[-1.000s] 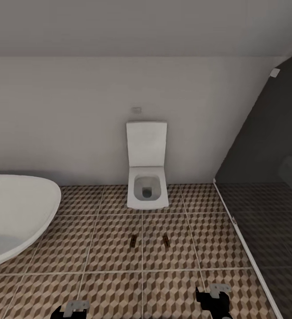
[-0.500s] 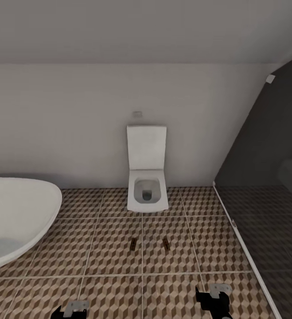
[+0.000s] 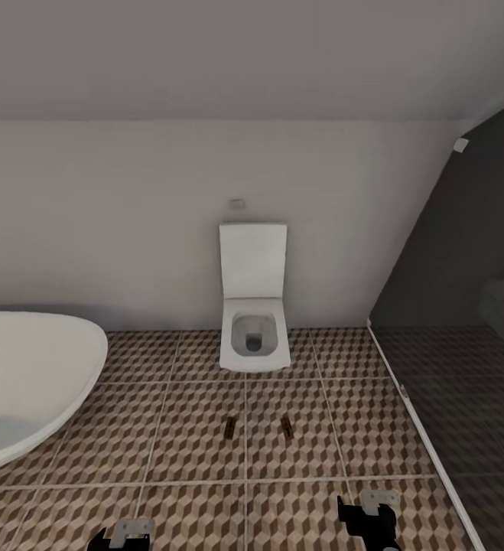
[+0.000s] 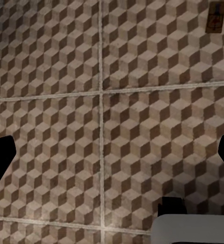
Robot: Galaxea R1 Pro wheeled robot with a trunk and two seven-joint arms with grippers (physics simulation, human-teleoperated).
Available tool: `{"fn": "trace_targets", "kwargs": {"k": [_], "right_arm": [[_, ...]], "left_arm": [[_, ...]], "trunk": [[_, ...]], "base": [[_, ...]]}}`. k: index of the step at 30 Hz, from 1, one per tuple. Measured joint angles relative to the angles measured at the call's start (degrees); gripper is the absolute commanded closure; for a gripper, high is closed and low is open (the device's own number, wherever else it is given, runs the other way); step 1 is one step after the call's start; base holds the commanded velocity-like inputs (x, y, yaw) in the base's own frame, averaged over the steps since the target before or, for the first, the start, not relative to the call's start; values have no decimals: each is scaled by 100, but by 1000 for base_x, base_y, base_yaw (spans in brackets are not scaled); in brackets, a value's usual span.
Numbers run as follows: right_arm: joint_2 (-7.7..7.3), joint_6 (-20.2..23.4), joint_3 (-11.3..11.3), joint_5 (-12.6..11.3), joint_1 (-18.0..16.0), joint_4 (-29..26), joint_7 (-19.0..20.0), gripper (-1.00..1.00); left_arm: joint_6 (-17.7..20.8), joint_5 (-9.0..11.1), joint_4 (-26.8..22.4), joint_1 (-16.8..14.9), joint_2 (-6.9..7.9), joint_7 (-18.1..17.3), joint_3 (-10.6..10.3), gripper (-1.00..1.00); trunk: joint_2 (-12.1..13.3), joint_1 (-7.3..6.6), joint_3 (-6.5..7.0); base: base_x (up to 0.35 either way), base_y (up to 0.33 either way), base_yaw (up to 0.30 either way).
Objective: Take the four mousetraps from the cabinet in the bathroom and place them on the bathroom floor. Make sure all four end up on the same floor surface, and ensure that at least two of them are either under or directly next to the same bathroom sink.
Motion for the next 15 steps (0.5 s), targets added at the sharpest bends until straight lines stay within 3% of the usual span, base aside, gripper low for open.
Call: {"fn": "trace_targets", "kwargs": {"k": [15], "right_arm": [[-3, 0, -1, 0, 0, 0, 1, -100]], "left_arm": [[0, -1, 0, 0, -7, 0, 0, -100]], "trunk": [[1, 0, 81]], "base": [[0, 0, 0]]}}
